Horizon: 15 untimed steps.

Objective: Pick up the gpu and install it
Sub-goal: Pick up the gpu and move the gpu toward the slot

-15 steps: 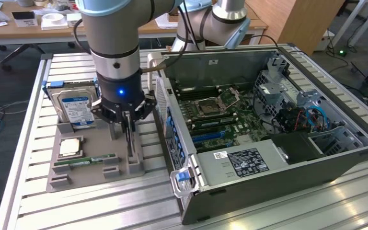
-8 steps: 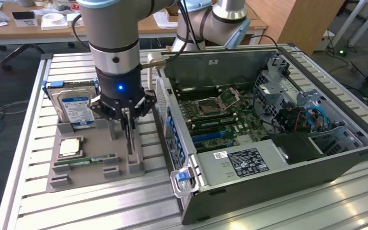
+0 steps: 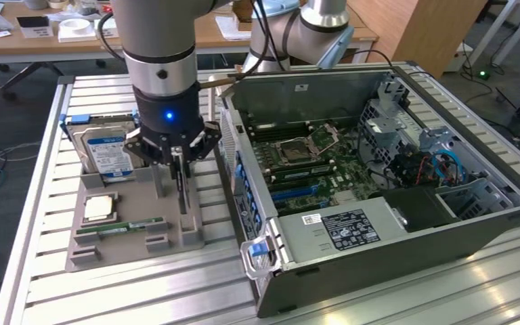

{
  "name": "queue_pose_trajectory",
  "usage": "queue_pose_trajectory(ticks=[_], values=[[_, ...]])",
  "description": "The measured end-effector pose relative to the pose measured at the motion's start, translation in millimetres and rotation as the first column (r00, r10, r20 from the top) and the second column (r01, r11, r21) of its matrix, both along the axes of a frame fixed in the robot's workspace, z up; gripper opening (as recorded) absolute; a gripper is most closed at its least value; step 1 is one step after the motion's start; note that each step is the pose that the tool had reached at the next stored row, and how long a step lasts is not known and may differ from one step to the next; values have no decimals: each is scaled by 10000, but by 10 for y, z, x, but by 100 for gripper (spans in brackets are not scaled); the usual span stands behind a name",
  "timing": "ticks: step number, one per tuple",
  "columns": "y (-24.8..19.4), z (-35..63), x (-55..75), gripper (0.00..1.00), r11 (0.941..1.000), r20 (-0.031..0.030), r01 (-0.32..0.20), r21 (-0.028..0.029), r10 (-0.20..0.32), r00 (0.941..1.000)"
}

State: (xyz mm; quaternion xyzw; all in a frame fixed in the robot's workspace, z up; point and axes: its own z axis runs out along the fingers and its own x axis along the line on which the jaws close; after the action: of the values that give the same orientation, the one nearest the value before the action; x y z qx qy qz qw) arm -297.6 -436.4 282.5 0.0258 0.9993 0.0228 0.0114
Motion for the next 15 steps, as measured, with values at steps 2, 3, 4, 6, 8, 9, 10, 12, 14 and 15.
queue_pose_trajectory(ticks=[2,3,4,6,8,9,10,12,14,15], values=[[0,30,0,26,10000,0,0,0,0,10000],[0,44,0,26,10000,-1,0,-1,0,10000],[0,56,0,26,10000,0,0,0,0,10000],[0,77,0,26,10000,0,0,0,0,10000],[0,97,0,26,10000,0,0,-1,0,10000],[0,107,0,26,10000,0,-1,0,1,10000],[0,117,0,26,10000,0,-1,0,1,10000],[0,134,0,26,10000,0,-1,0,1,10000],[1,150,0,26,10000,0,0,0,0,10000],[1,158,0,26,10000,0,-1,0,1,10000]])
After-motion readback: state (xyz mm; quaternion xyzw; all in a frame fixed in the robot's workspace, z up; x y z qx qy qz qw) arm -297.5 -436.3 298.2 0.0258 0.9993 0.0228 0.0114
